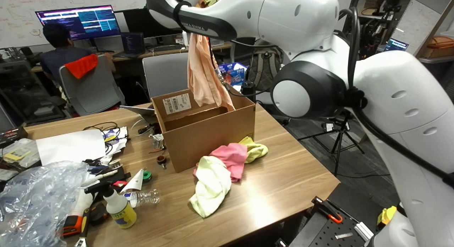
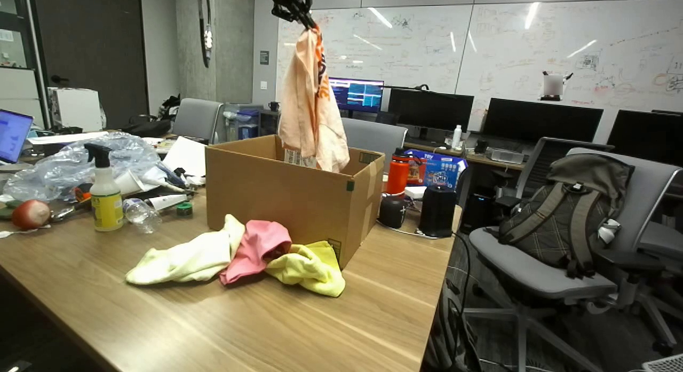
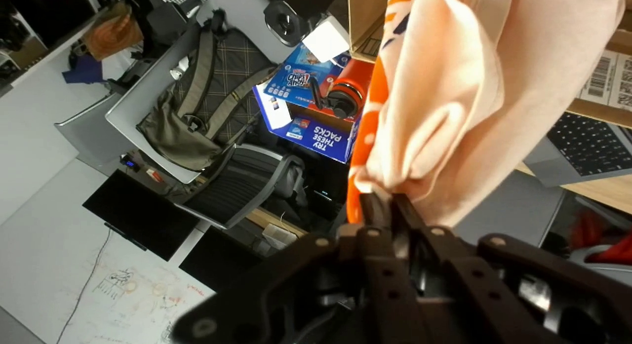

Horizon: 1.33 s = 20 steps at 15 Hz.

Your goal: Put all the towels into the box.

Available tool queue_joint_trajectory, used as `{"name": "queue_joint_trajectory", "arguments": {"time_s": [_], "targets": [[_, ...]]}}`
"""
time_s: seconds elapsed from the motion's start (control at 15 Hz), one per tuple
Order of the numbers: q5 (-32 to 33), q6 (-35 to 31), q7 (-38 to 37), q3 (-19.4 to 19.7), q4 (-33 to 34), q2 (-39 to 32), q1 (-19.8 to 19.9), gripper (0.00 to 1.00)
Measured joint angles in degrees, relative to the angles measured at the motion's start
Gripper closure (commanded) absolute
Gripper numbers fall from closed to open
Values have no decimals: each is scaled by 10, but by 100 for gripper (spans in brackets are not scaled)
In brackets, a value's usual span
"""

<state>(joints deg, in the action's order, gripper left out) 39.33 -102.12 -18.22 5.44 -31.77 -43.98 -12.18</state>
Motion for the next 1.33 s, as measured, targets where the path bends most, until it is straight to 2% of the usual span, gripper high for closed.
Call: {"name": "queue_joint_trajectory", "arguments": {"time_s": [0.47,0.6,1.33], "targets": [[-9,40,33,-3,8,-11,3,3],[-14,66,41,-4,9,-10,3,0],[-20,274,56,-5,9,17,2,0]]}}
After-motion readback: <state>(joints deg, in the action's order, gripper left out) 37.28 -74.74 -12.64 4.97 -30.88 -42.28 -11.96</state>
